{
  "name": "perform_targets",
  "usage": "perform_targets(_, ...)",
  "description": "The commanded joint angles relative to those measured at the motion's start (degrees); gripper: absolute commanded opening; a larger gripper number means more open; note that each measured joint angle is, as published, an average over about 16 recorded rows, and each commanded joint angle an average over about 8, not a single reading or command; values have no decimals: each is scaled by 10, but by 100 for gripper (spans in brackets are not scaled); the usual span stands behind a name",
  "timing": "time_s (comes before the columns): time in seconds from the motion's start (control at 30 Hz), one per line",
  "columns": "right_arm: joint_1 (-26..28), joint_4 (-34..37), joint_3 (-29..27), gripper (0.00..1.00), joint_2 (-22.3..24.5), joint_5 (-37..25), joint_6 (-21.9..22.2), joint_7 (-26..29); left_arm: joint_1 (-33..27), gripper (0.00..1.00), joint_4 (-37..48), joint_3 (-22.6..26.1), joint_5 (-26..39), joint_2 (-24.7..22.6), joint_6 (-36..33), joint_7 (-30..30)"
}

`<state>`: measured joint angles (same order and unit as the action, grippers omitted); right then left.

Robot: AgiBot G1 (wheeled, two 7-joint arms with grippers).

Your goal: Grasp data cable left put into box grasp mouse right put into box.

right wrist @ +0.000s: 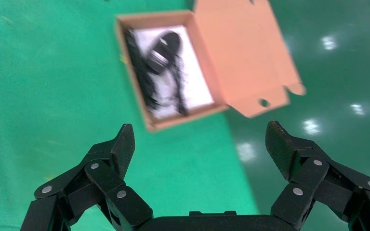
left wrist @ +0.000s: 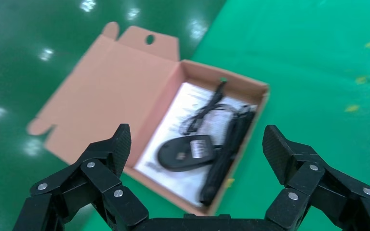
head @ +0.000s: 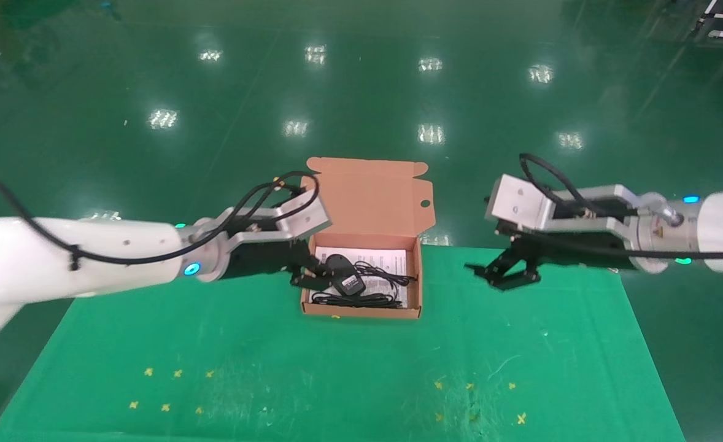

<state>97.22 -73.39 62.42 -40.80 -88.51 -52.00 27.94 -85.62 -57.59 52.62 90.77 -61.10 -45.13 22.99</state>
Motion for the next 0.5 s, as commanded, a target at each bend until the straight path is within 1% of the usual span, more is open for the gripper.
perform_targets(0.03, -16, 0, -21, 100, 3, 22, -16, -8, 11, 100, -7, -17, -23, 12, -19, -6)
perform_targets(0.4, -105, -1, -137, 100, 17, 138, -99, -51, 72, 100, -48, -110, -146, 78, -122, -37)
perform_targets(0.5, -117, -1, -153, 100, 19, 154, -111, -57, 80, 100, -54, -122, -164, 87, -136, -41)
